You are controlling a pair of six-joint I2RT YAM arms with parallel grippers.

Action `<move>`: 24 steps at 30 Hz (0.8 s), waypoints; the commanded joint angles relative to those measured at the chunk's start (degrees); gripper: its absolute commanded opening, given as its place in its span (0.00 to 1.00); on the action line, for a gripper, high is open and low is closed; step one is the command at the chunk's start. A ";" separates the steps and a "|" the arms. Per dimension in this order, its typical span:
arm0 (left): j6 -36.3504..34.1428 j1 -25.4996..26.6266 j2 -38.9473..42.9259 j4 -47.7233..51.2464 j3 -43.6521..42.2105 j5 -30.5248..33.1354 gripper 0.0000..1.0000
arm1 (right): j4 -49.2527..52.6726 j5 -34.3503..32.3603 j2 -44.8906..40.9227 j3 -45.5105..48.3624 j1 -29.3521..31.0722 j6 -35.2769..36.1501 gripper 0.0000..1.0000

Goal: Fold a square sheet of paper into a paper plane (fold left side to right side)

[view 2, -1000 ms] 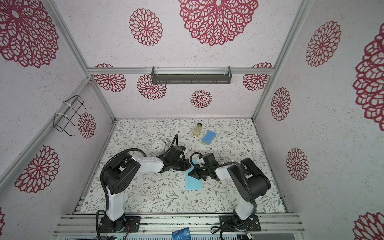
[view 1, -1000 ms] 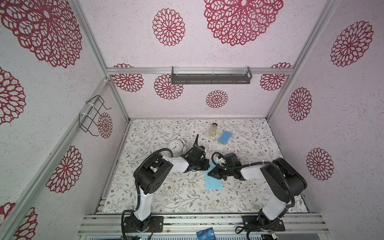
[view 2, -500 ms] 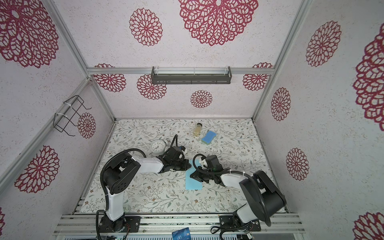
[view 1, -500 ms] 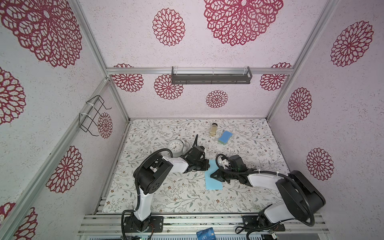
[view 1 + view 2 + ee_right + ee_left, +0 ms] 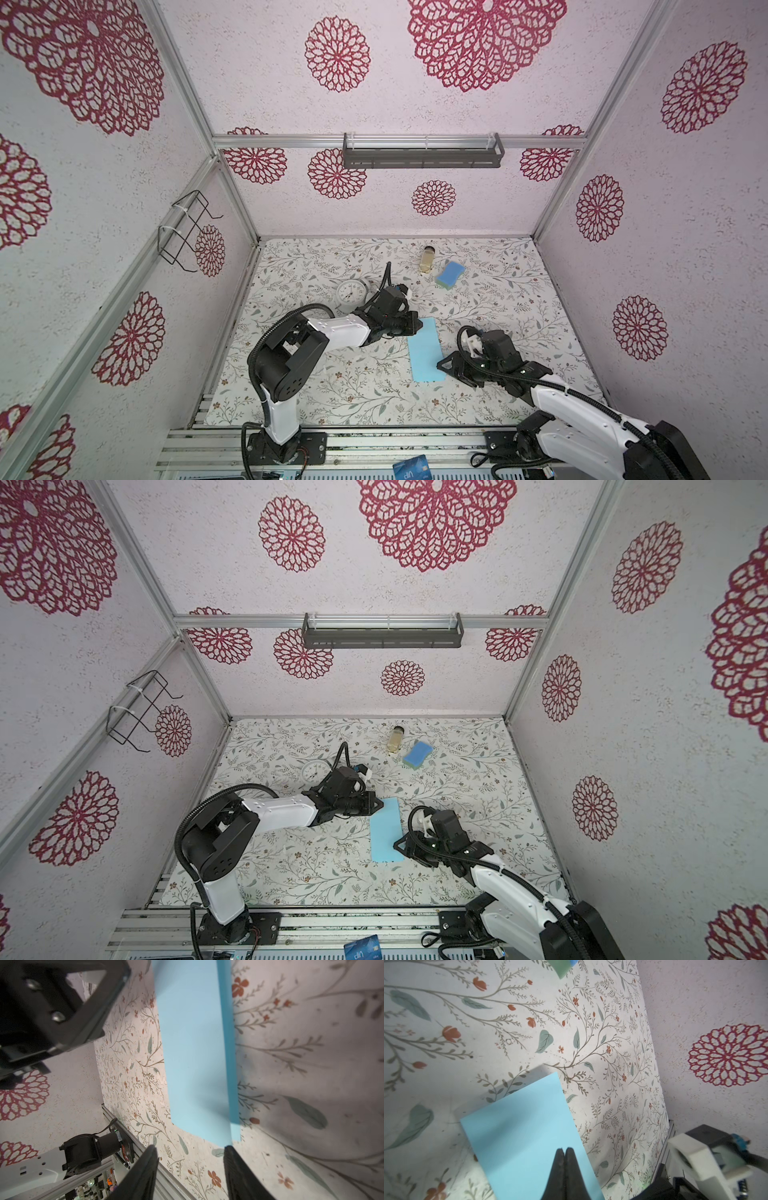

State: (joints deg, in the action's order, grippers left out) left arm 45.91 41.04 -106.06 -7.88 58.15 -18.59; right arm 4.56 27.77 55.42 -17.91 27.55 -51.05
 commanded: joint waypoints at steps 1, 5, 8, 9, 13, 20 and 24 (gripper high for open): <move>0.65 -0.21 1.38 0.04 0.90 -0.18 0.06 | 0.52 -1.19 -0.60 0.34 -0.27 -1.67 0.61; -0.69 -0.27 1.79 2.08 1.59 0.77 0.09 | -1.04 -1.02 0.89 0.38 -0.29 -1.69 0.62; -1.19 -0.43 1.97 3.02 1.70 1.07 0.09 | -3.56 -0.06 2.76 0.43 -0.30 -2.24 0.61; -1.24 -0.43 2.03 3.10 1.67 1.16 0.09 | -4.46 0.25 3.27 0.46 -0.26 -2.58 0.61; -1.25 -0.39 2.10 3.32 1.31 1.41 0.09 | -6.05 0.84 3.96 0.35 -0.37 -3.20 0.57; -1.46 -0.43 1.82 3.27 0.74 1.56 0.08 | -6.05 1.27 4.52 -0.24 -0.37 -2.70 0.45; -2.46 -0.75 0.96 3.48 0.80 1.37 0.08 | -6.55 1.26 4.70 -0.12 -0.41 -2.98 0.37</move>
State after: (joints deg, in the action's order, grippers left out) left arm 44.71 40.97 -105.75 -4.80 58.46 -17.39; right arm -0.49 28.51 60.14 -17.02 27.40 -53.63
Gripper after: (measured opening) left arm 0.083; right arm 0.375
